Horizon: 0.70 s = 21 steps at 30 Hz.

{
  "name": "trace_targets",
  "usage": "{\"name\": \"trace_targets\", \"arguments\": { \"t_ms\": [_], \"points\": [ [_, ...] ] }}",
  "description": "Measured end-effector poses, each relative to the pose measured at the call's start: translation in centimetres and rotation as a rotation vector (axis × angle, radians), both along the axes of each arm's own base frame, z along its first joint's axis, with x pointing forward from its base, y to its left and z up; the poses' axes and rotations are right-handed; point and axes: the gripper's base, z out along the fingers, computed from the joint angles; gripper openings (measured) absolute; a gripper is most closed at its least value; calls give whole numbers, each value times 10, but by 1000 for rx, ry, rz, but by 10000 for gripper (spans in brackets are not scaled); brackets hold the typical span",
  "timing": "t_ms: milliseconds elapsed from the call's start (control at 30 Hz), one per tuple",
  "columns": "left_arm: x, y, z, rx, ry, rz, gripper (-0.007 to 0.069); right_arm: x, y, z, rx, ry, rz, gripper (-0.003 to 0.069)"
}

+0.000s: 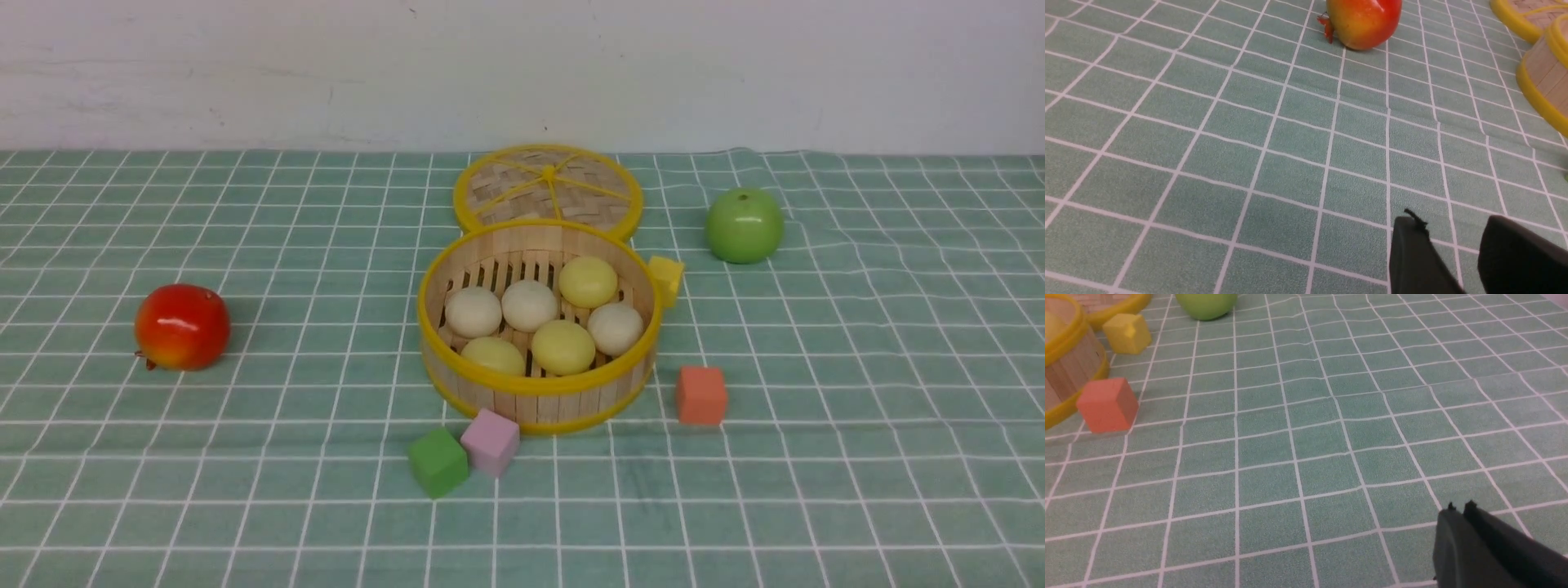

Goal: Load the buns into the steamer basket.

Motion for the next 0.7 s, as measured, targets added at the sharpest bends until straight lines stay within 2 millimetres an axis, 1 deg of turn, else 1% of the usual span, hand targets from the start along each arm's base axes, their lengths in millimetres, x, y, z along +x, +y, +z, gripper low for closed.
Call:
{"name": "trace_targets", "arguments": {
  "t_ms": [700],
  "points": [
    [0,0,0,0,0,0,238,0,0,0,0,-1,0,30]
  ]
}}
